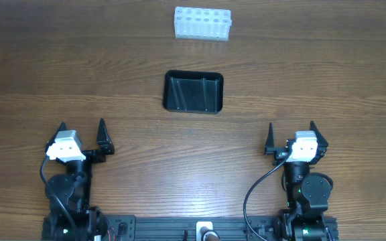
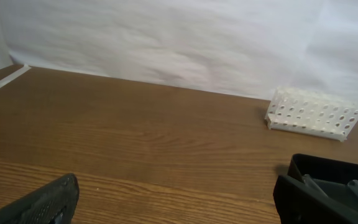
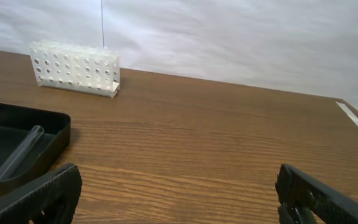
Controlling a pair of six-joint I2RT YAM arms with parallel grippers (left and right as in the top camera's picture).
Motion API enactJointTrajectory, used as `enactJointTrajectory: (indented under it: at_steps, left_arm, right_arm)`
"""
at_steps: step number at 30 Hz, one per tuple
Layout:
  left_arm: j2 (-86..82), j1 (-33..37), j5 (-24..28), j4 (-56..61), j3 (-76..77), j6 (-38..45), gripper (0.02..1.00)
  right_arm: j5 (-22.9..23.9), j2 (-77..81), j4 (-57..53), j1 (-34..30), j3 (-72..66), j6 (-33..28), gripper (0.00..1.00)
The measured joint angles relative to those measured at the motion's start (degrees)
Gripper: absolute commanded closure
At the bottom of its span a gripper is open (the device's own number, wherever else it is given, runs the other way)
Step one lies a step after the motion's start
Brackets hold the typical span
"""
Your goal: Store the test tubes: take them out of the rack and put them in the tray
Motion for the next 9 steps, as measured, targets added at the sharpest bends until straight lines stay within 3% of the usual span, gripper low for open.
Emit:
enactJointTrajectory:
  at_steps: [9]
  left_arm:
    - [0.0, 0.0, 0.0, 0.0, 0.0, 0.0, 0.023]
  right_arm:
    - [0.0, 0.0, 0.0, 0.0, 0.0, 0.0, 0.009]
